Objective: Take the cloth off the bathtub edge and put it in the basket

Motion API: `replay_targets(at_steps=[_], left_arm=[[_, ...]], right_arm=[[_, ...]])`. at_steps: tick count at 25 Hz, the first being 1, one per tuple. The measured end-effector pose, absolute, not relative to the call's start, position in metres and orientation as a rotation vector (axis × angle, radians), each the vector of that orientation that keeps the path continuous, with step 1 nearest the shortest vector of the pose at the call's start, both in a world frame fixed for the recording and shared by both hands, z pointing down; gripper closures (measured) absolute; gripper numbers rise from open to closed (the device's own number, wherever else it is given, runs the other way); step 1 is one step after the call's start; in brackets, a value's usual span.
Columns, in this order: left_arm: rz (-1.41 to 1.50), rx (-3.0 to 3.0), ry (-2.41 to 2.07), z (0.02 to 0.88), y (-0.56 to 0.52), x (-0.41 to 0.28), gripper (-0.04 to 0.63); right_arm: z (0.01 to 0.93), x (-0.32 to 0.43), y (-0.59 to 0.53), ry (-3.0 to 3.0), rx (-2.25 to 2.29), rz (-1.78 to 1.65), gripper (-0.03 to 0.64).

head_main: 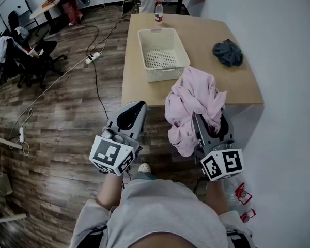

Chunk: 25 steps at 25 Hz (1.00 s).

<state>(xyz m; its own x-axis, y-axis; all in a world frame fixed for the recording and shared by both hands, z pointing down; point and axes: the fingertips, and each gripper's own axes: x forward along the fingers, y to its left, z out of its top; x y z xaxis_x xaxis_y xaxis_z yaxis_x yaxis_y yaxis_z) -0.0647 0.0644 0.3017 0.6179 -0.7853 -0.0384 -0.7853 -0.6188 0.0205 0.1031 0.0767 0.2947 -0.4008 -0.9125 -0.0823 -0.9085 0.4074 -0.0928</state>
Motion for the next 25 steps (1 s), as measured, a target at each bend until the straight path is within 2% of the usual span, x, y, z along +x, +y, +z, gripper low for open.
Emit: replay_targets(at_steps=[13, 25], left_arm=[[-0.062, 2.868, -1.269, 0.309, 0.004, -0.108, 0.598], [-0.097, 2.817, -1.305, 0.32, -0.032, -0.112, 0.598]], right_arm=[[0.295, 0.058, 0.029, 2.472, -1.701, -0.074, 0.334], [0.299, 0.059, -0.007, 2.494, -1.672, -0.083, 0.334]])
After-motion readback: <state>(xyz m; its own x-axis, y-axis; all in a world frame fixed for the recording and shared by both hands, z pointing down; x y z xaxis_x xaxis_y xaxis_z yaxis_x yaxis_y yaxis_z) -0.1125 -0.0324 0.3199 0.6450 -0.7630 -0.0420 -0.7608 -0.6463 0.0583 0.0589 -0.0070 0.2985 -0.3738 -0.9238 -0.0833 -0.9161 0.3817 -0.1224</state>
